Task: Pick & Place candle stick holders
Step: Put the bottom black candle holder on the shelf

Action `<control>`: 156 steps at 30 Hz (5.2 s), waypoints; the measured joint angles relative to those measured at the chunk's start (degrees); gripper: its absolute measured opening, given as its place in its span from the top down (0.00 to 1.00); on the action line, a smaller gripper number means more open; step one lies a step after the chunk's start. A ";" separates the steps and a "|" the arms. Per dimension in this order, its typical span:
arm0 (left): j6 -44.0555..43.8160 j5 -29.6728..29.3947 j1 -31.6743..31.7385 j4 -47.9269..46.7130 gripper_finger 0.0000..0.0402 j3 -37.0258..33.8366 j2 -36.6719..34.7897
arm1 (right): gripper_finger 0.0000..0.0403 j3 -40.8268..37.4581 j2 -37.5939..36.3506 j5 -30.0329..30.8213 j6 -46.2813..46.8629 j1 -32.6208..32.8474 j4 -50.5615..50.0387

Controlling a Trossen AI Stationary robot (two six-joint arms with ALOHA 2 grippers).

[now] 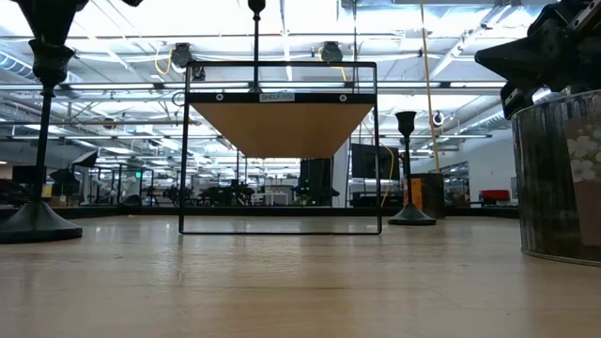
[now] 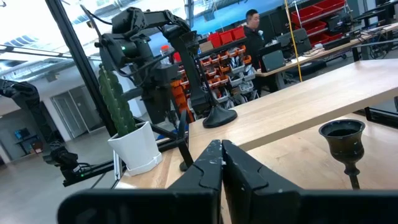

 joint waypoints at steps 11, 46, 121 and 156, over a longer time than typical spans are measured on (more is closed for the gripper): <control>0.73 0.02 0.47 3.09 0.80 -4.20 0.00 | 1.00 0.01 -0.01 0.00 0.02 0.00 0.00; 16.38 5.51 2.26 7.25 0.96 11.24 0.00 | 1.00 0.00 0.07 -0.38 5.00 0.01 13.69; 10.13 -11.65 7.38 29.81 0.96 43.09 27.02 | 0.55 62.31 65.70 -22.97 -9.42 0.08 -32.04; 14.06 -13.51 6.91 33.02 0.96 43.09 27.28 | 0.72 64.89 73.44 -23.12 -9.25 -0.03 -24.30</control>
